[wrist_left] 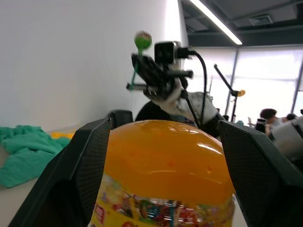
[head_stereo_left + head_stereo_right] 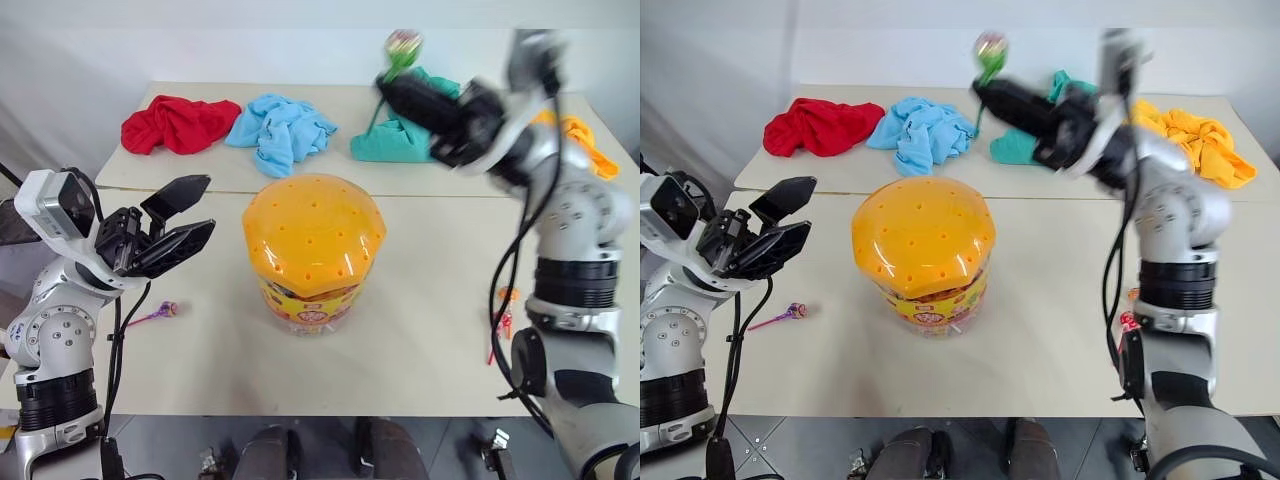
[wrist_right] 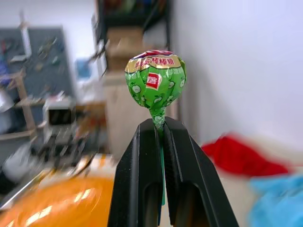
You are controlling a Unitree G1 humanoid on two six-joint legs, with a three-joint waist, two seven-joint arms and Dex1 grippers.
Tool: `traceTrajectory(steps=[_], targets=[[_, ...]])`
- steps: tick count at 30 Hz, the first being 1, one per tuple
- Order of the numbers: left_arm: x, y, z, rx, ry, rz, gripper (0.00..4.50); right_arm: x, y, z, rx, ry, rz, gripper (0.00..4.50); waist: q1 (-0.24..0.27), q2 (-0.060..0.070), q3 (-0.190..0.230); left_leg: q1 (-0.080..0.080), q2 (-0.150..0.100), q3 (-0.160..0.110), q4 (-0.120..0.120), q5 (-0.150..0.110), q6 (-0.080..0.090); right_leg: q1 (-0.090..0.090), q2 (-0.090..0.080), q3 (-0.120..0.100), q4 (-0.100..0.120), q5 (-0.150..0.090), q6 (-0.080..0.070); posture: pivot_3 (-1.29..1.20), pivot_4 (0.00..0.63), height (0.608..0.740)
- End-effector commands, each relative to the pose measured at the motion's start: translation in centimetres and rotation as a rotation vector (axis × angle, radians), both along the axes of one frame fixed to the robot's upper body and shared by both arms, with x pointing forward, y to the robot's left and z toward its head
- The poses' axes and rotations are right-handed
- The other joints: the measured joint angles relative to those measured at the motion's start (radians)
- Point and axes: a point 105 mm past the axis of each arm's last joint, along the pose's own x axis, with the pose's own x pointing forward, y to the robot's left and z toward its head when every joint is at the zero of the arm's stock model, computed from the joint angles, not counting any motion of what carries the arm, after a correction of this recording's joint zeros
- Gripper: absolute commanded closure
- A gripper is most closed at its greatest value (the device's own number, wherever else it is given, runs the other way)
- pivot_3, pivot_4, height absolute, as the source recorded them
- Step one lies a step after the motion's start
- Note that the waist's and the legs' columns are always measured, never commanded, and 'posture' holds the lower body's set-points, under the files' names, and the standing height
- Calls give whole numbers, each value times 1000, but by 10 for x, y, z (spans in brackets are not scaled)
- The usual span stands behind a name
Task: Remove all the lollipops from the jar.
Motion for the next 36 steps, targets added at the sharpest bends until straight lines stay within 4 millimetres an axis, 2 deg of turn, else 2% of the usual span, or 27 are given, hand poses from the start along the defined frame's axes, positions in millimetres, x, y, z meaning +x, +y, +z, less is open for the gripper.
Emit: traceTrajectory(steps=[1,3,5,7,9,13,14,17,20,23,25,27,31,33,36], targets=[[-14,-11,11,68,-79,-77,705,-1,-40,4,-104,-43,-166,4448,-1,0,0,0,0,0,0,-1,0,0,0,0,0,0,0,0,150,740],[-16,-12,12,104,-92,-92,705,7,-71,-22,-340,-25,-349,4448,2,0,0,-1,0,0,-1,-1,1,0,0,0,-2,0,0,0,150,740],[-18,-11,11,147,-91,-99,705,11,-110,-64,-684,-32,-508,4448,2,0,0,-1,0,1,-1,-2,1,0,0,0,-4,0,0,0,150,740],[-21,-8,10,182,-88,-108,705,6,-147,-101,-916,23,-577,4448,-2,0,0,-1,-2,3,-2,-2,1,0,1,0,-8,0,2,0,150,740],[-24,-5,10,212,-86,-116,705,-2,-173,-123,-953,118,-608,4448,-6,0,0,-1,-1,5,-3,-2,2,0,1,0,-10,0,2,0,150,740],[-27,-3,9,240,-80,-122,705,-14,-204,-160,-1029,224,-647,4448,-25,1,1,2,1,9,-2,-1,1,1,1,2,-8,1,2,0,150,740],[-26,-3,9,240,-77,-119,705,-18,-210,-173,-1039,265,-646,4448,-27,1,1,3,1,9,-2,0,1,1,1,3,-7,1,2,0,150,740],[-25,-3,9,238,-74,-113,705,-21,-220,-195,-1036,336,-664,4448,-27,1,1,6,2,8,-1,0,0,5,1,3,-7,1,2,0,150,740],[-23,-3,9,236,-73,-90,705,-23,-228,-212,-1013,387,-680,3706,-27,1,1,6,2,8,-1,0,0,4,1,5,-7,1,2,0,150,740],[-18,1,8,246,-67,-47,705,-22,-224,-206,-961,347,-665,2705,-26,1,1,6,2,7,-1,0,0,4,1,4,-6,1,2,0,150,740],[-9,13,3,274,-33,31,705,-16,-200,-173,-769,204,-608,1990,-25,2,1,5,2,6,-1,0,0,4,1,3,-6,1,2,0,150,740],[3,28,-5,294,16,134,705,-17,-168,-144,-665,56,-511,1354,-30,3,1,5,2,6,-1,0,0,4,1,3,-6,1,2,0,150,740],[13,44,-17,278,115,225,705,-27,-114,-138,-601,-10,-319,42,-26,4,0,6,3,6,-1,0,-1,4,2,3,-4,1,1,0,150,740],[23,54,-38,341,170,327,705,-31,-83,-143,-576,-38,-213,42,-20,3,0,5,4,3,-1,-1,-2,4,1,1,-4,1,1,0,150,740],[32,61,-66,434,212,422,705,-31,-53,-152,-544,-56,-137,42,-12,3,0,4,3,3,-1,-1,-2,3,1,0,-4,1,1,0,150,740]])
